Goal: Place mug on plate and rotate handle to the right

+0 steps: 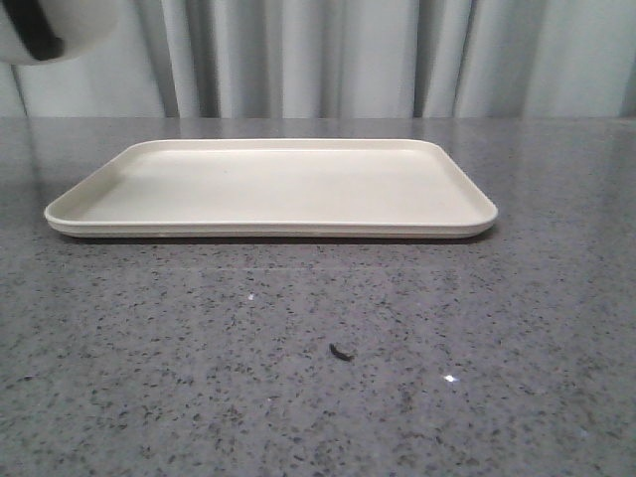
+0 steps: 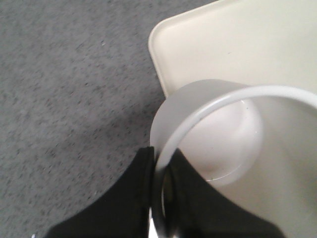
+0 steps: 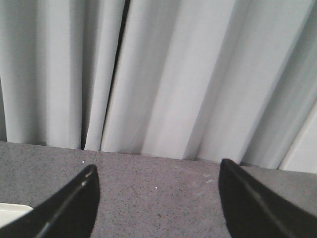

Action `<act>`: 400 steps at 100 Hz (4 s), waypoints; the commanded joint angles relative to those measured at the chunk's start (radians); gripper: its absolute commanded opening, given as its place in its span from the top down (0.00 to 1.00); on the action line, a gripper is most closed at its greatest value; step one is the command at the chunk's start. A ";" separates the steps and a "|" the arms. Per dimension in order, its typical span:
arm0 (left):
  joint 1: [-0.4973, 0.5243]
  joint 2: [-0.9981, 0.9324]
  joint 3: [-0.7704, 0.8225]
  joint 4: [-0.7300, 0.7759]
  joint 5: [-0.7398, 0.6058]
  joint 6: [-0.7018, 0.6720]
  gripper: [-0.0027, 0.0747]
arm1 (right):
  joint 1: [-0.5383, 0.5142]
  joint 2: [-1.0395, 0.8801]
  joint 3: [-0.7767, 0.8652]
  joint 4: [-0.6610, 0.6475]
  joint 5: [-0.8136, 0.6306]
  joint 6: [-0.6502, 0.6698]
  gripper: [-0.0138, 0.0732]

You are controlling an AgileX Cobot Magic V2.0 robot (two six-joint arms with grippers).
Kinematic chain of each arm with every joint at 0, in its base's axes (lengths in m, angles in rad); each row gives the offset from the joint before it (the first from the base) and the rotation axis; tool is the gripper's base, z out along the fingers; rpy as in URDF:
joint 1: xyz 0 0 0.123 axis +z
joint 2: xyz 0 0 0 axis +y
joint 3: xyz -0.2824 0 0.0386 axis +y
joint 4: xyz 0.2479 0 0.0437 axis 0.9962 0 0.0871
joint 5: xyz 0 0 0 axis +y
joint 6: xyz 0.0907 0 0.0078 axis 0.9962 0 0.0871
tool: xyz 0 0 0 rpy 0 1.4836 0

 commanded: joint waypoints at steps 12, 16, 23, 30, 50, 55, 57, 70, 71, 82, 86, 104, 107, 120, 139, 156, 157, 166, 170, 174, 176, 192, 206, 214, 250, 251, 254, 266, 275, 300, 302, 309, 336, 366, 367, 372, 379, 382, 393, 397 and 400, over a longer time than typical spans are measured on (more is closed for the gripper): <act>-0.109 0.103 -0.135 -0.032 -0.041 -0.001 0.98 | 0.001 -0.002 -0.031 -0.021 -0.069 -0.006 0.26; -0.128 0.130 -0.150 -0.045 -0.041 -0.001 0.98 | 0.001 -0.002 -0.031 -0.021 -0.069 -0.006 0.26; -0.155 0.173 -0.174 -0.066 -0.041 0.000 0.98 | 0.001 -0.002 -0.031 -0.021 -0.069 -0.006 0.26; -0.180 0.214 -0.192 -0.070 -0.039 0.000 0.98 | 0.001 -0.002 -0.031 -0.021 -0.069 -0.006 0.26; -0.235 0.305 -0.212 -0.070 -0.039 0.000 0.98 | 0.001 -0.002 -0.031 -0.021 -0.069 -0.006 0.26; -0.243 0.319 -0.212 -0.070 -0.039 0.000 0.98 | 0.001 -0.002 -0.031 -0.021 -0.069 -0.006 0.26; -0.243 0.324 -0.212 -0.070 -0.039 0.000 0.98 | 0.001 -0.002 -0.031 -0.021 -0.069 -0.006 0.26; -0.245 0.352 -0.212 -0.072 -0.034 0.000 0.98 | 0.001 -0.002 -0.031 -0.021 -0.066 -0.006 0.26; -0.245 0.357 -0.212 -0.072 -0.032 0.000 0.98 | 0.001 -0.002 -0.031 -0.021 -0.066 -0.006 0.26; -0.245 0.373 -0.212 -0.075 -0.013 0.000 0.98 | 0.001 -0.002 -0.031 -0.021 -0.058 -0.006 0.26; -0.245 0.379 -0.212 -0.076 -0.013 0.000 0.98 | 0.001 -0.002 -0.031 -0.021 -0.056 -0.006 0.26; -0.245 0.392 -0.212 -0.076 -0.002 0.000 0.98 | 0.001 -0.002 -0.031 -0.021 -0.047 -0.006 0.26; -0.245 0.394 -0.212 -0.076 0.002 0.000 0.98 | 0.001 -0.002 -0.031 -0.021 -0.045 -0.006 0.26; -0.245 0.394 -0.212 -0.074 0.008 0.000 0.98 | 0.001 -0.002 -0.031 -0.021 -0.038 -0.006 0.26; -0.245 0.394 -0.212 -0.112 0.017 0.001 0.91 | 0.001 -0.002 -0.031 -0.021 -0.038 -0.006 0.26; -0.245 0.394 -0.212 -0.136 0.018 0.001 0.67 | 0.001 -0.002 -0.031 -0.021 -0.032 -0.006 0.26; -0.245 0.394 -0.212 -0.136 0.018 0.001 0.66 | 0.001 -0.002 -0.031 -0.021 -0.032 -0.006 0.26; -0.245 0.394 -0.213 -0.136 0.018 0.001 0.53 | 0.001 -0.002 -0.031 -0.021 -0.028 -0.006 0.26; -0.245 0.394 -0.215 -0.134 0.018 0.001 0.49 | 0.001 -0.002 -0.031 -0.021 -0.025 -0.006 0.26; -0.245 0.394 -0.222 -0.134 0.018 0.001 0.47 | 0.001 -0.002 -0.031 -0.021 -0.024 -0.006 0.26; -0.245 0.394 -0.225 -0.134 0.018 0.001 0.47 | 0.001 -0.002 -0.031 -0.021 -0.024 -0.006 0.26; -0.245 0.384 -0.291 -0.134 0.018 0.001 0.46 | 0.001 -0.002 -0.031 -0.021 -0.022 -0.006 0.26; -0.245 0.364 -0.375 -0.131 0.018 0.001 0.46 | 0.001 -0.002 -0.031 -0.021 -0.021 -0.006 0.26; -0.245 0.339 -0.414 -0.125 0.018 0.001 0.46 | 0.001 -0.002 -0.031 -0.021 -0.022 -0.006 0.26; -0.243 0.124 -0.435 0.196 0.018 -0.013 0.46 | 0.001 0.001 -0.031 -0.021 -0.051 -0.006 0.26; -0.243 0.114 -0.435 0.203 0.018 -0.017 0.46 | 0.001 0.001 -0.031 -0.021 -0.051 -0.006 0.26; -0.243 0.093 -0.435 0.233 0.018 -0.029 0.46 | 0.001 0.001 -0.031 -0.021 -0.055 -0.006 0.26; -0.243 0.004 -0.429 0.356 0.018 -0.064 0.46 | 0.001 0.001 -0.031 -0.021 -0.061 -0.006 0.26; -0.243 -0.068 -0.407 0.411 0.018 -0.078 0.46 | 0.001 0.004 -0.031 -0.021 -0.063 -0.006 0.26; -0.243 -0.257 -0.261 0.583 0.018 -0.144 0.57 | 0.001 0.044 -0.031 -0.018 -0.081 -0.006 0.26; -0.243 -0.266 -0.245 0.593 0.018 -0.144 0.61 | 0.001 0.048 -0.031 -0.014 -0.087 -0.006 0.26; -0.243 -0.308 -0.195 0.612 0.018 -0.146 0.80 | 0.002 0.063 -0.032 0.010 -0.112 -0.006 0.26; -0.243 -0.399 -0.068 0.646 0.016 -0.214 0.99 | 0.122 0.196 -0.171 0.151 -0.065 -0.105 0.26; -0.243 -0.413 -0.063 0.649 0.016 -0.220 0.99 | 0.294 0.465 -0.389 0.268 0.172 -0.164 0.26; -0.243 -0.413 -0.063 0.649 0.016 -0.220 0.99 | 0.298 0.478 -0.393 0.271 0.187 -0.164 0.26; -0.243 -0.415 -0.061 0.649 0.016 -0.220 0.99 | 0.312 0.520 -0.419 0.294 0.228 -0.164 0.26; -0.243 -0.417 -0.062 0.647 0.016 -0.220 0.99 | 0.328 0.571 -0.435 0.323 0.268 -0.166 0.26; -0.243 -0.417 -0.062 0.647 0.016 -0.220 0.99 | 0.333 0.588 -0.436 0.334 0.275 -0.167 0.26; -0.243 -0.419 -0.062 0.647 0.016 -0.220 0.99 | 0.357 0.646 -0.436 0.364 0.291 -0.179 0.26; -0.243 -0.419 -0.062 0.647 0.016 -0.220 0.99 | 0.367 0.661 -0.436 0.374 0.300 -0.180 0.26; -0.243 -0.419 -0.062 0.642 0.016 -0.220 0.99 | 0.375 0.676 -0.436 0.383 0.305 -0.180 0.26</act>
